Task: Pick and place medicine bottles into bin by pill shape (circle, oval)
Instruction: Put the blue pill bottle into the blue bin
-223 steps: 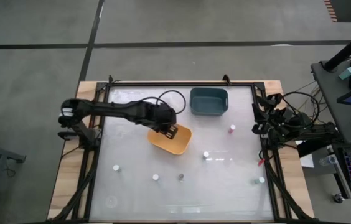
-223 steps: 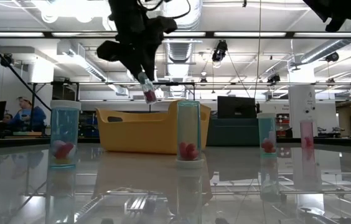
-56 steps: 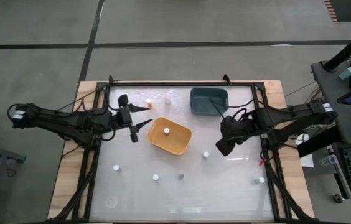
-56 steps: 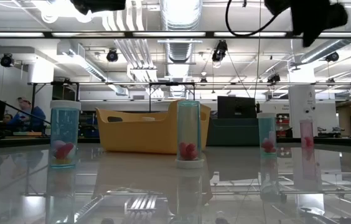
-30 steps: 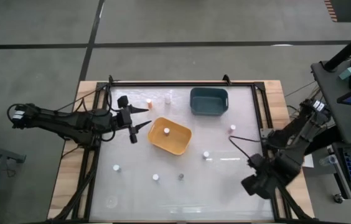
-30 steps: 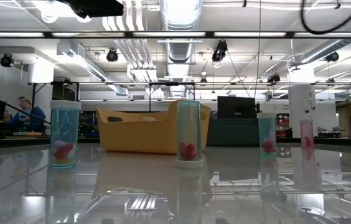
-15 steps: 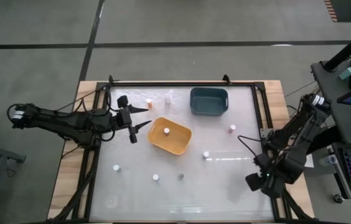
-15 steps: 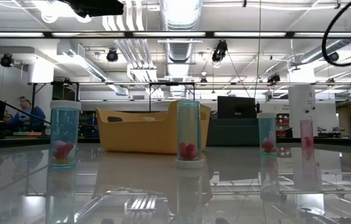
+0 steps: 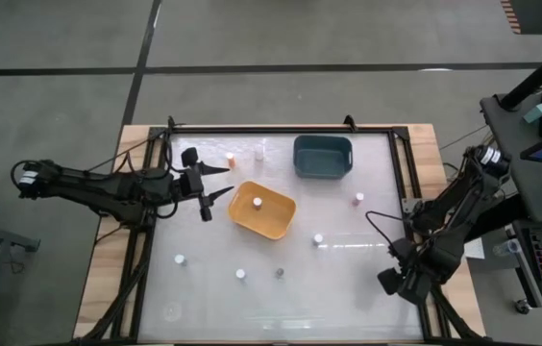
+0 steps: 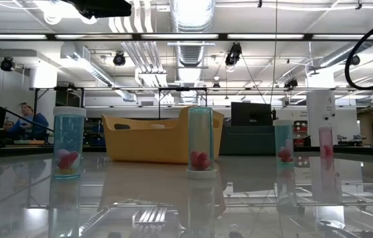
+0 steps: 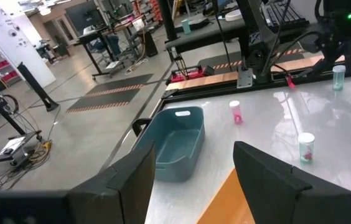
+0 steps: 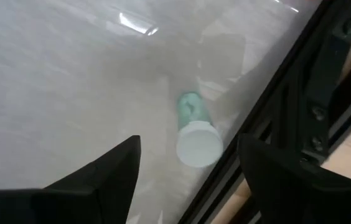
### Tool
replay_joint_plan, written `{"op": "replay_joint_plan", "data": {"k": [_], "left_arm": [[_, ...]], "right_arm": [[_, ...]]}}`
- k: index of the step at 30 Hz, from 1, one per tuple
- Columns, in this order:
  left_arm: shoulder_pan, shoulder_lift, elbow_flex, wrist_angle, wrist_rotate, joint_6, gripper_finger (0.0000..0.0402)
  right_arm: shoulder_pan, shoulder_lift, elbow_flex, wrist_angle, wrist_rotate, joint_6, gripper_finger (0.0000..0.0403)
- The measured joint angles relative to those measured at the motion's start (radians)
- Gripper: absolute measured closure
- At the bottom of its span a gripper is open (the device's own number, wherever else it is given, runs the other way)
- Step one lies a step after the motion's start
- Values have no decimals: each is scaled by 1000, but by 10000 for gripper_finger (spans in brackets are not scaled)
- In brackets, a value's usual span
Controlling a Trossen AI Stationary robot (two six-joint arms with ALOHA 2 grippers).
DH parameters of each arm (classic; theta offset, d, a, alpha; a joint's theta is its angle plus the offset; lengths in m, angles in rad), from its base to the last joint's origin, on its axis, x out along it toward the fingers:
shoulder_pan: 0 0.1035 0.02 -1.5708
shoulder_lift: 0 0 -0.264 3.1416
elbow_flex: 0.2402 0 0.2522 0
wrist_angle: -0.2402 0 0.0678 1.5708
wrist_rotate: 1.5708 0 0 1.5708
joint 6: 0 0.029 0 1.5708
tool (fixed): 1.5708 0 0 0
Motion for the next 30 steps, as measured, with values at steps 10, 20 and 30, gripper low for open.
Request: {"op": "replay_joint_plan", "data": {"k": [10, 20, 30], "left_arm": [[0, 0, 0, 0, 0, 0, 201], [0, 0, 0, 0, 0, 0, 201], [0, 0, -1, 0, 0, 0, 201]], "right_arm": [[0, 30, -24, 28, -1, -7, 169], [2, 45, -31, 30, -7, -15, 223], [8, 45, -31, 27, -8, -16, 294]]}}
